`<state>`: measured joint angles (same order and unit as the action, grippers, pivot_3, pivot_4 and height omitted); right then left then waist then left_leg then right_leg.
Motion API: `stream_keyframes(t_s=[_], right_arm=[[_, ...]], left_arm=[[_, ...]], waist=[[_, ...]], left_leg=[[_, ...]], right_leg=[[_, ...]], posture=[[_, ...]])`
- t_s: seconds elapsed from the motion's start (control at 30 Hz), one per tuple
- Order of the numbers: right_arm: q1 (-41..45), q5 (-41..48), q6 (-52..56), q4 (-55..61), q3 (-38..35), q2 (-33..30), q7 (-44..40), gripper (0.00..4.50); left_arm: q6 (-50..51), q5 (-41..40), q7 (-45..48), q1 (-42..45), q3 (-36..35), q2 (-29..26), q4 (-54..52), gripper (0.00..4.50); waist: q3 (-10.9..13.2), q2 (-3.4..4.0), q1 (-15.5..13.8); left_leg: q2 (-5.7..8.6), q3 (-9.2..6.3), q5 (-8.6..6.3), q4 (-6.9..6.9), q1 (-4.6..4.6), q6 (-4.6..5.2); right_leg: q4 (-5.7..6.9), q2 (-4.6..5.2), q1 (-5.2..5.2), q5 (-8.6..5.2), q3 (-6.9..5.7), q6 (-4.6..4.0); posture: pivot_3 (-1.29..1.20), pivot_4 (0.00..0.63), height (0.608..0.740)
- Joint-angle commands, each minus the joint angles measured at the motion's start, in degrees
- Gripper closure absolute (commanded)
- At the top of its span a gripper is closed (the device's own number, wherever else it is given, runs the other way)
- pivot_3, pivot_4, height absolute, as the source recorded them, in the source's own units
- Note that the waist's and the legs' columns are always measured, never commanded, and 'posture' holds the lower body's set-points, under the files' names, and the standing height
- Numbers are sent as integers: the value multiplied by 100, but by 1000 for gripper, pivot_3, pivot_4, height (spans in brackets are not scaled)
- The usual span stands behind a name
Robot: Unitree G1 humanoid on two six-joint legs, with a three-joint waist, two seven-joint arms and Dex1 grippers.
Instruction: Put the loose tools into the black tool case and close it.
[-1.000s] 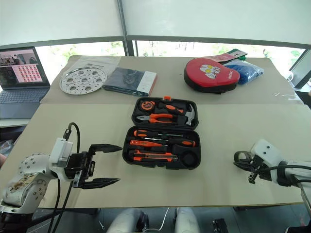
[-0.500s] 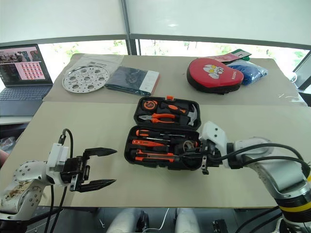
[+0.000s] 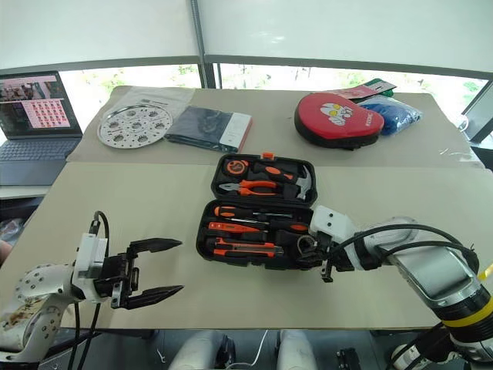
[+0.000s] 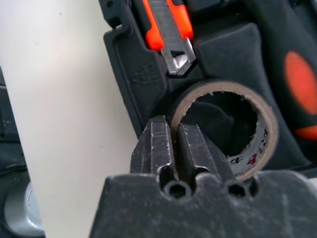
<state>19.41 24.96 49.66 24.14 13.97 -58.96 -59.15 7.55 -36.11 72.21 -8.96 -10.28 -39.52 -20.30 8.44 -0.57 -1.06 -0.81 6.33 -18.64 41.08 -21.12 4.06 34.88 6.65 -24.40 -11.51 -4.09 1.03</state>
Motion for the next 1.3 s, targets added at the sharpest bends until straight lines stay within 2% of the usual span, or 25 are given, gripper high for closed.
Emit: stream_keyframes(t_s=[0.03, 0.13, 0.3, 0.37, 0.53, 0.63, 0.77, 0.87, 0.97, 1.0, 1.1, 1.17, 1.2, 1.23, 1.3], right_arm=[[16, 59, 106, -53, 40, 22, -177, 2640], [60, 102, 100, -94, -14, 4, -281, 1692], [235, 788, -205, -347, -410, -363, -1689, 10], [241, 839, -308, -388, -429, -450, -1930, 10], [291, 893, -240, -586, -578, -406, -1891, 10], [-22, 1192, -503, -867, -1392, -174, -1726, 10], [-420, 952, -1211, -1688, -2200, 69, -1457, 10], [-352, 310, -2286, -2568, -2422, 446, -804, 778], [-53, -510, -3494, -3332, -2272, 864, -67, 1838], [80, -771, -3867, -3607, -2185, 1029, 186, 2078], [353, -1324, -4547, -4185, -1860, 1371, 498, 3214], [489, -1562, -4706, -4430, -1641, 1561, 587, 3806], [552, -1644, -4813, -4524, -1561, 1657, 626, 4213], [604, -1681, -4836, -4573, -1489, 1752, 621, 4453], [672, -1734, -4883, -4622, -1357, 1885, 557, 4453]], left_arm=[[-26, -46, -63, -28, -127, -71, -172, 0], [-25, -44, -89, -43, -131, -89, -183, 0], [14, -20, -161, 202, -83, -123, 12, 0], [10, -11, -154, 238, -72, -130, 44, 0], [31, -1, -164, 394, -45, -139, 150, 0], [184, 214, -609, 496, -158, -160, 298, 0], [1364, 465, -1928, 925, -223, -214, 589, 0], [1635, 741, -2529, 1521, -111, -51, 1081, 810], [1892, 1084, -3017, 2207, 196, 195, 1624, 2020], [1858, 1292, -3159, 2461, 372, 310, 1830, 2272], [1822, 1636, -3325, 3042, 725, 629, 2376, 3528], [1741, 1833, -3265, 3337, 971, 787, 2771, 4223], [1685, 1936, -3237, 3463, 1083, 859, 2975, 4500], [1607, 2002, -3173, 3582, 1182, 937, 3157, 4500], [1568, 2105, -3093, 3774, 1349, 1073, 3430, 4500]], waist=[[0, 0, 5], [0, 0, 17], [2, 0, 18], [2, 0, 35], [3, -1, 47], [3, -1, 39], [5, -5, -15], [6, -7, -22], [6, -7, 14], [7, -7, 35], [7, -8, 58], [7, -8, 82], [7, -8, 96], [7, -8, 110], [7, -8, 128]], left_leg=[[0, 0, 0, -1, 0, 0], [-1, 0, 0, -3, 0, -5], [0, 0, -2, -1, -5, -3], [-1, 0, -2, 0, -4, -2], [-3, 1, -1, -2, -2, -4], [-3, 1, 0, -2, -3, -7], [-1, 0, -1, -1, -3, -5], [1, 2, -2, 1, -1, -3], [5, 10, 2, 2, 4, -8], [6, 12, 4, 2, 4, -10], [7, 15, 12, 0, 5, -22], [5, 17, 16, -3, 7, -28], [4, 18, 19, -7, 6, -33], [3, 18, 21, -11, 6, -36], [2, 21, 24, -17, 5, -41]], right_leg=[[0, -1, -1, 0, 0, 0], [-2, -7, -2, -1, -2, 0], [-8, -8, -2, -2, -4, 1], [-7, -8, -2, -2, -4, 1], [0, -8, -8, -2, -1, 0], [1, -7, -9, -2, -1, 0], [-1, -8, 1, 1, -2, 4], [1, -10, 5, 6, -1, 12], [9, -15, 7, 9, 3, 15], [10, -16, 6, 9, 5, 15], [10, -24, 6, 10, 6, 16], [11, -31, 5, 10, 6, 16], [12, -37, 4, 10, 5, 16], [15, -40, 4, 10, 3, 16], [14, -45, 3, 10, -1, 16]], posture=[[0, 150, 740], [0, 150, 740], [0, 150, 740], [0, 150, 740], [0, 150, 740], [0, 150, 740], [0, 150, 740], [0, 150, 740], [0, 150, 740], [0, 150, 740], [0, 150, 740], [0, 150, 740], [0, 150, 740], [0, 150, 740], [0, 150, 740]])
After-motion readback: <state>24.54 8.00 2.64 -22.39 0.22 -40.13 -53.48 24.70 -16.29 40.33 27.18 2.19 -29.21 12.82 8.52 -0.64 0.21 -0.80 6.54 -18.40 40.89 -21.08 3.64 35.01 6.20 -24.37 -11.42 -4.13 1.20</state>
